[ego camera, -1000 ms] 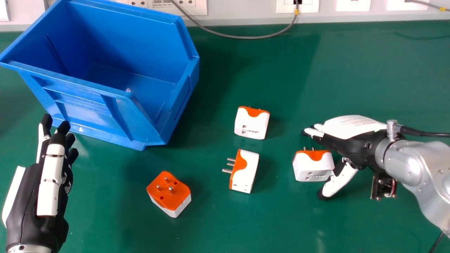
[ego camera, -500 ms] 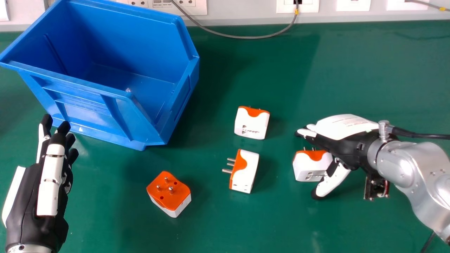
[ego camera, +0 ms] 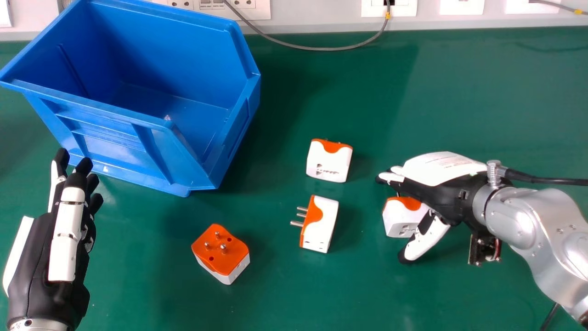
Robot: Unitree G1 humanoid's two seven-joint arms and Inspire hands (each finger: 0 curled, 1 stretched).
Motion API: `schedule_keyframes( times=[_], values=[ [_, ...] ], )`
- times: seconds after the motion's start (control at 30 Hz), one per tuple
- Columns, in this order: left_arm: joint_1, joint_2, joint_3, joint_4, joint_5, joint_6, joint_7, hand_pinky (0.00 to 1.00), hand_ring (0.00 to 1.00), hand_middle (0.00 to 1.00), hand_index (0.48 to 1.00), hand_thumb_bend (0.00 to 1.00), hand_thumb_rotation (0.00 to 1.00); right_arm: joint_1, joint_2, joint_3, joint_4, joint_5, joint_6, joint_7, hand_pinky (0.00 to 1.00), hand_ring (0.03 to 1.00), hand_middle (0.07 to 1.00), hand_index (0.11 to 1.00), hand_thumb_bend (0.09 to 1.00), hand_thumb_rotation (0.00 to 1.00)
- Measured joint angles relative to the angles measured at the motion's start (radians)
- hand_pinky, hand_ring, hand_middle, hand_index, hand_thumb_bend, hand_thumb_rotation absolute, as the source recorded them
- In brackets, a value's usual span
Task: Pick all objects and put in blue box
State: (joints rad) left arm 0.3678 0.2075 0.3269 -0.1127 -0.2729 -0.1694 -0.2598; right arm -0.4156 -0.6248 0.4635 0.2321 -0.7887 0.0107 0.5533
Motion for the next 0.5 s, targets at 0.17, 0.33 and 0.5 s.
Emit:
schedule_keyframes(
  times=[0.17,0.33,0.5],
  values=[
    [-0.002,0.0,0.001,0.0,-0.001,0.0,-0.003,1.0,1.0,1.0,1.0,0.41,1.0,0.0,0.001,0.0,0.001,0.0,0.001,-0.001,0.93,0.956,0.968,0.936,0.474,0.33],
    [-0.003,0.003,0.004,0.001,-0.002,0.001,-0.007,1.0,1.0,1.0,1.0,0.41,1.0,0.0,0.001,0.0,0.002,0.0,0.0,-0.007,0.92,0.956,0.968,0.935,0.47,0.32],
    [-0.004,0.005,0.01,0.005,-0.003,0.003,-0.012,1.0,1.0,1.0,1.0,0.4,1.0,0.0,0.001,0.0,0.003,-0.001,-0.002,-0.008,0.92,0.956,0.967,0.935,0.466,0.32]
  ],
)
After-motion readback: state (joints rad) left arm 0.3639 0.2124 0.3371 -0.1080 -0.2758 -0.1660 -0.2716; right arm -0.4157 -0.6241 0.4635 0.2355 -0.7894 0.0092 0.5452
